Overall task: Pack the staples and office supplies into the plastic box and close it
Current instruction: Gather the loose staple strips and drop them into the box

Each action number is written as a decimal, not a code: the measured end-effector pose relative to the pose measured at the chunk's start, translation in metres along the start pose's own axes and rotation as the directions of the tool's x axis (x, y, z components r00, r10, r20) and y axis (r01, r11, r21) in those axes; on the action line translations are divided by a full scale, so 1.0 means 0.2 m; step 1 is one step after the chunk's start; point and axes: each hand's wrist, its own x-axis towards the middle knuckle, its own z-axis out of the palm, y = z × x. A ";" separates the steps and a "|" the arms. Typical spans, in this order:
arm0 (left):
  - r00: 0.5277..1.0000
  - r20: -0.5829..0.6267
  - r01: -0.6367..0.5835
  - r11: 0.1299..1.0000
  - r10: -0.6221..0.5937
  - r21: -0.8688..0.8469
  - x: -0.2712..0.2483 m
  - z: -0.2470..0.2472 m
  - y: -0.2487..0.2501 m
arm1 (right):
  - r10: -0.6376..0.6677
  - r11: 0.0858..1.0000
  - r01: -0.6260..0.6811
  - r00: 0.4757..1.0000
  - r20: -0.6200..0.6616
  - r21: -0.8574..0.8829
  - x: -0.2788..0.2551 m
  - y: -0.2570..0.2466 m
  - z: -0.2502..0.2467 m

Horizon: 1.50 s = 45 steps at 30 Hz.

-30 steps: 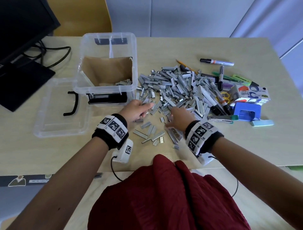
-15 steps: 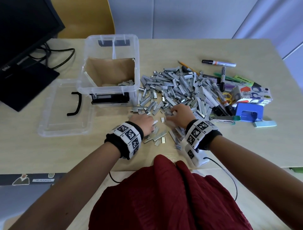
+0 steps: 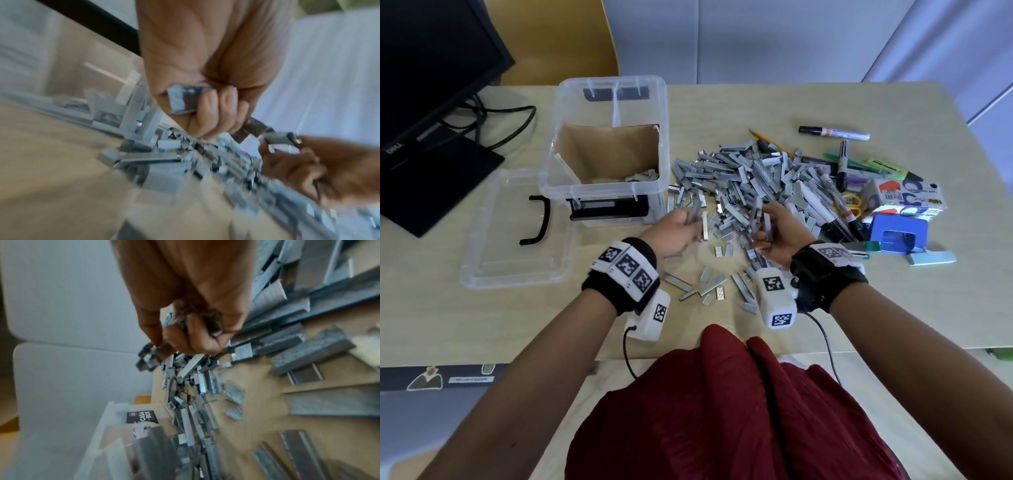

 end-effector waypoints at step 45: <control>0.621 -0.777 0.361 0.917 -0.102 0.169 -0.07 -0.57 -0.15 | -0.039 0.603 0.221 0.968 0.248 -0.767 0.11 -0.15 1.11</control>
